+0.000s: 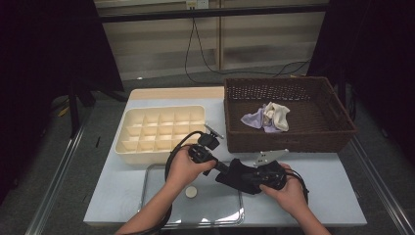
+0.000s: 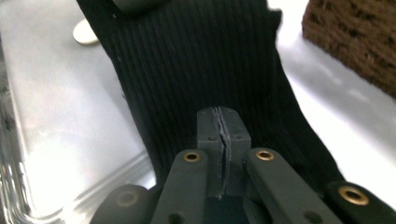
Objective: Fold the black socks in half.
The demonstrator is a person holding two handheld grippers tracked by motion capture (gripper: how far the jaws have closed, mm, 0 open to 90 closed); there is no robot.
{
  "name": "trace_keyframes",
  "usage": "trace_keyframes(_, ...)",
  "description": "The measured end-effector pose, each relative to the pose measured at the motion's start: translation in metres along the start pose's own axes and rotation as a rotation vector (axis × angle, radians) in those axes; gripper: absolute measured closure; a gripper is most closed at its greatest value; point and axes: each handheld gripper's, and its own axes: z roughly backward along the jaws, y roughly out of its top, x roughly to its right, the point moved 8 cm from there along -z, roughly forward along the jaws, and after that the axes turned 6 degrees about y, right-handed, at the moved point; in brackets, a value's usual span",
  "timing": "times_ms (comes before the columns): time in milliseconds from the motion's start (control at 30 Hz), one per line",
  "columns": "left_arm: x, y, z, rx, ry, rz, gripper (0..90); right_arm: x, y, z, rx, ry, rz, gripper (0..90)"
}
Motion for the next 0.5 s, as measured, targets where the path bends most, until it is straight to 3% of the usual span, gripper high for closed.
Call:
trace_keyframes(300,0.009,0.011,0.008,-0.011,0.005,-0.009,88.0,-0.01,0.013,-0.005,0.042,0.031,0.01,88.9)
trace_keyframes(500,0.014,0.015,0.003,-0.025,0.007,-0.01,88.1,-0.009,0.011,-0.012,0.019,0.034,0.006,88.9)
